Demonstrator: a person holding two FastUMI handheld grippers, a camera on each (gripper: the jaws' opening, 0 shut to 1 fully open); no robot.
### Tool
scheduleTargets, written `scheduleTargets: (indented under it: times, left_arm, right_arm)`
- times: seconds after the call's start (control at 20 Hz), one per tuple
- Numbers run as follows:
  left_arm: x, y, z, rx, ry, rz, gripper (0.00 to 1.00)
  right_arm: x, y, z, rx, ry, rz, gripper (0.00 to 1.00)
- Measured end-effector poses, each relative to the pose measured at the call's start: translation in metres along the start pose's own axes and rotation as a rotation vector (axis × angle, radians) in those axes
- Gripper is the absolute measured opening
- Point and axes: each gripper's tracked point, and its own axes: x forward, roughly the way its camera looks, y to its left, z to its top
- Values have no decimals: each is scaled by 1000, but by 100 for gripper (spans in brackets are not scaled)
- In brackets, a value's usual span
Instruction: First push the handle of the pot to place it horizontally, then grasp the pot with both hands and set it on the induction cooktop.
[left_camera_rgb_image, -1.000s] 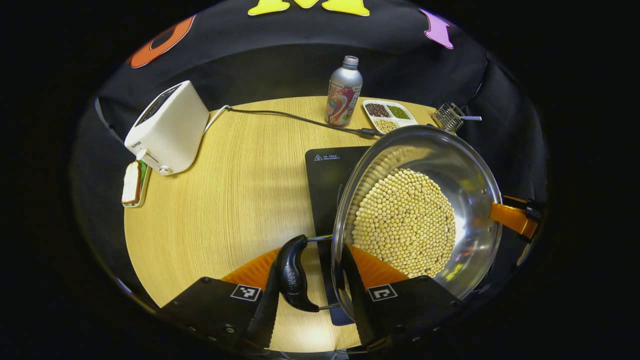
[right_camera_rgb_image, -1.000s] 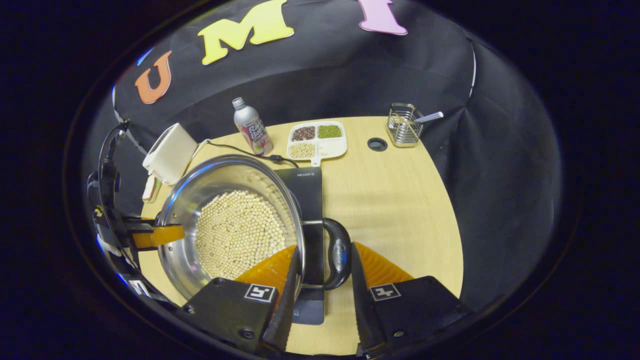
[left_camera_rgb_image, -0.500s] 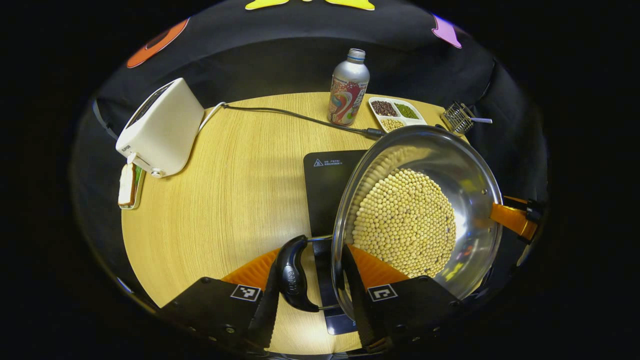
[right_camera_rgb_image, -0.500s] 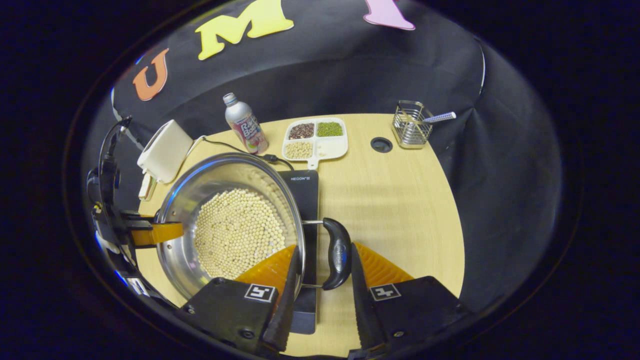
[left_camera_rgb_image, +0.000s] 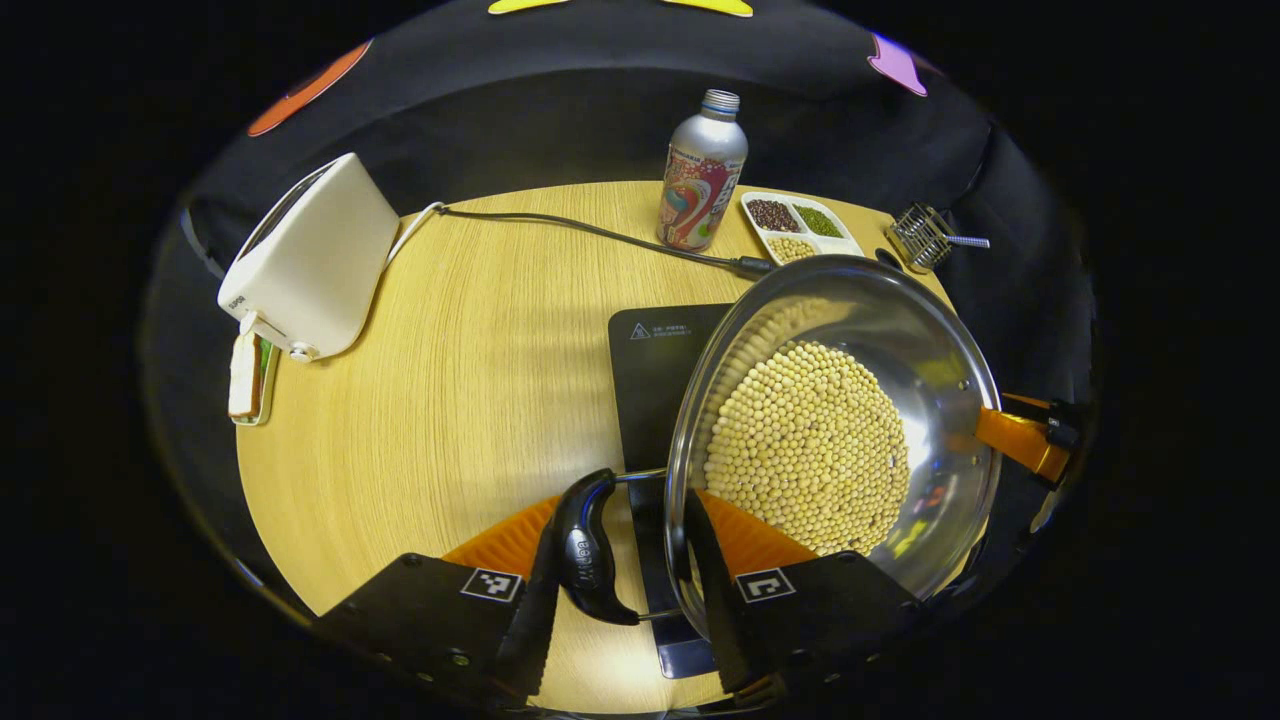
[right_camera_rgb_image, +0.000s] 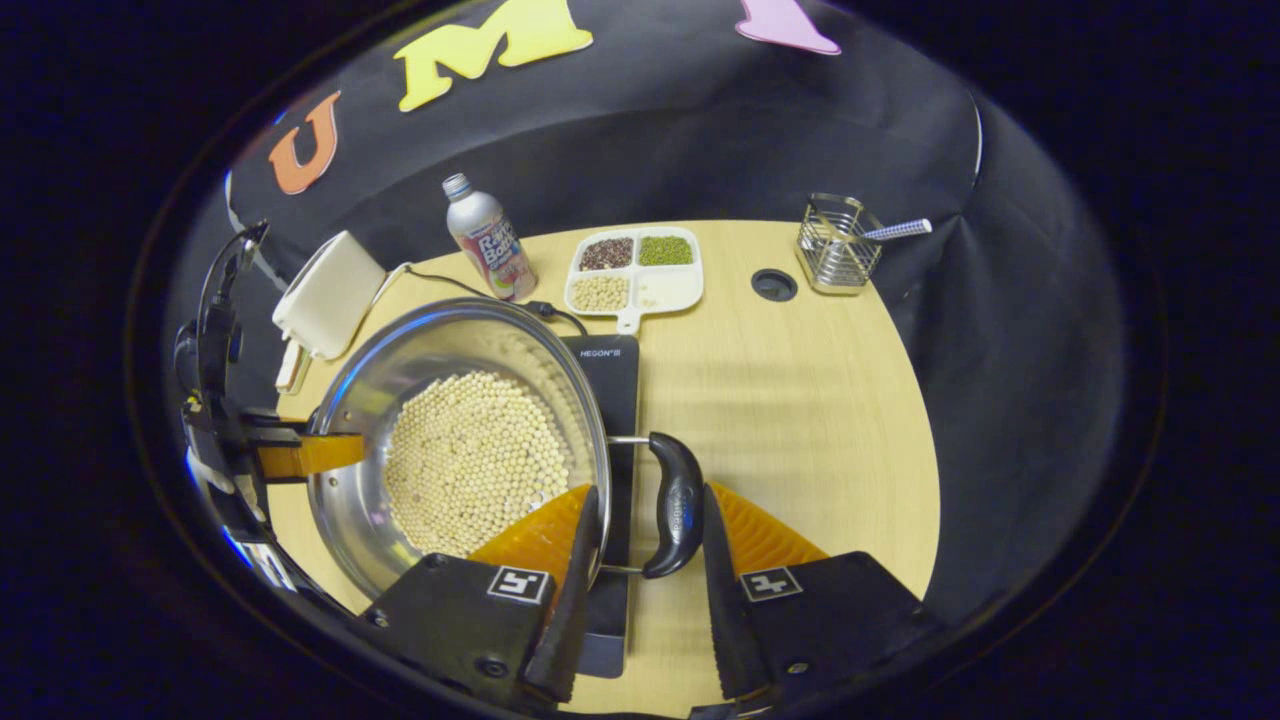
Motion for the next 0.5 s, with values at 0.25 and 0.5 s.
scheduleTargets:
  times: [0.25, 0.5]
  left_arm:
    - [0, -1, 2, 20, -26, 8, 63]
    - [0, -1, 3, 17, -46, 13, 65]
  right_arm:
    - [0, 0, -2, 16, -29, 6, 54]
    - [0, 0, -1, 18, -52, 11, 54]
